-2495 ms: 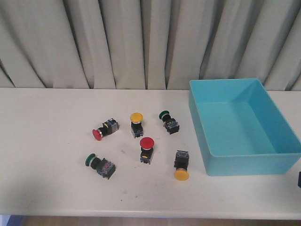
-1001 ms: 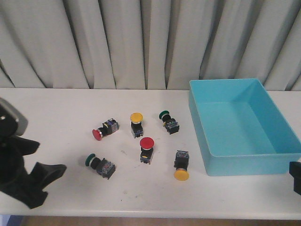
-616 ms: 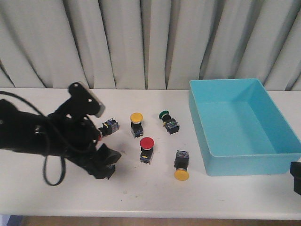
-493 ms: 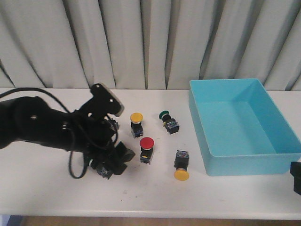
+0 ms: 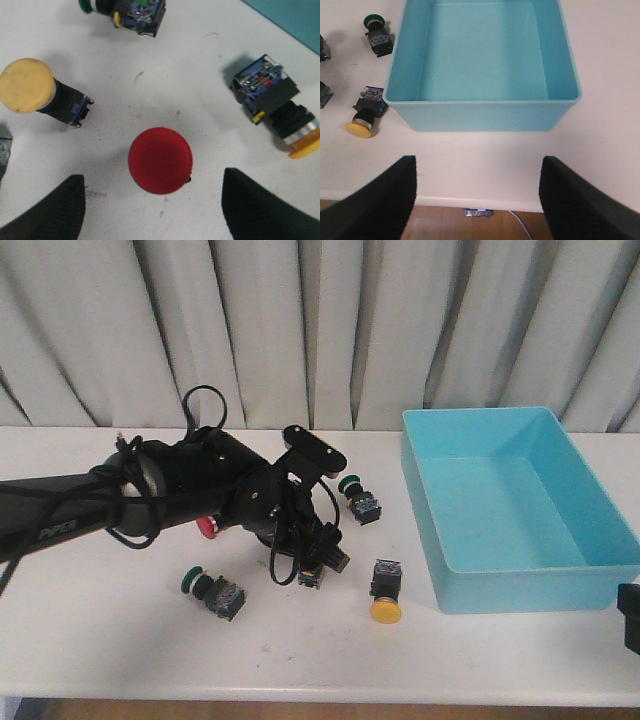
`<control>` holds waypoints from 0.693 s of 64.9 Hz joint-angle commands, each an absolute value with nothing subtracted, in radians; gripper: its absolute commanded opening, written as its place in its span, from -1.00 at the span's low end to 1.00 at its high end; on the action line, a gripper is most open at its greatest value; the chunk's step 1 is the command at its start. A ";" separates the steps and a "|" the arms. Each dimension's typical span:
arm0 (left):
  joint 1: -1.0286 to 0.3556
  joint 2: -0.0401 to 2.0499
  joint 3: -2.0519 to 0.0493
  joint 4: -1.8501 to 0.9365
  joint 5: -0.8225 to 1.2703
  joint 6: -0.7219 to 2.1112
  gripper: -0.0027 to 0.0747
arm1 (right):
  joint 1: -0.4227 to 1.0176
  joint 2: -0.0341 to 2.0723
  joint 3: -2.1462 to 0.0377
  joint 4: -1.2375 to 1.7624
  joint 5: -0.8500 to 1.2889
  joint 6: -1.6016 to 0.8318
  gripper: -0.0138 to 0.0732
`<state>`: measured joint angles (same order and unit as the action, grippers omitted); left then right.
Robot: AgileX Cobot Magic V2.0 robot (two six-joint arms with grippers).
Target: Pick red and yellow buttons and place in box
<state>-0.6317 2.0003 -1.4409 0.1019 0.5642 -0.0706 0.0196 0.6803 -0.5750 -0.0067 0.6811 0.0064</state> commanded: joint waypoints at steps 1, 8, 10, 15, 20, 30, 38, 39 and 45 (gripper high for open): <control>-0.638 1.993 -1.532 0.124 0.579 -0.130 0.50 | 0.014 0.683 -0.606 -0.017 0.628 0.000 0.46; -0.638 2.034 -1.581 0.122 0.607 -0.130 0.50 | 0.014 0.683 -0.606 -0.017 0.628 0.000 0.46; -0.638 2.046 -1.590 0.122 0.607 -0.130 0.50 | 0.014 0.683 -0.606 -0.017 0.628 0.000 0.46; -0.638 2.067 -1.603 0.122 0.600 -0.130 0.50 | 0.014 0.683 -0.606 -0.017 0.628 0.000 0.46; -0.637 2.085 -1.609 0.122 0.595 -0.132 0.50 | 0.014 0.683 -0.606 -0.017 0.628 0.000 0.46; -0.637 2.109 -1.609 0.122 0.594 -0.154 0.39 | 0.014 0.683 -0.606 -0.017 0.628 0.000 0.46; -0.637 2.119 -1.609 0.125 0.580 -0.177 0.18 | 0.014 0.683 -0.606 -0.017 0.628 0.000 0.46; -0.637 2.120 -1.609 0.125 0.578 -0.178 0.15 | 0.014 0.683 -0.606 -0.017 0.628 0.000 0.46; -0.637 2.119 -1.609 0.125 0.566 -0.181 -0.05 | 0.014 0.683 -0.606 -0.017 0.628 0.000 0.46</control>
<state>-0.6317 2.1787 -1.5799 0.1212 0.6170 -0.1621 0.0196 0.6803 -0.5750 -0.0067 0.6820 0.0064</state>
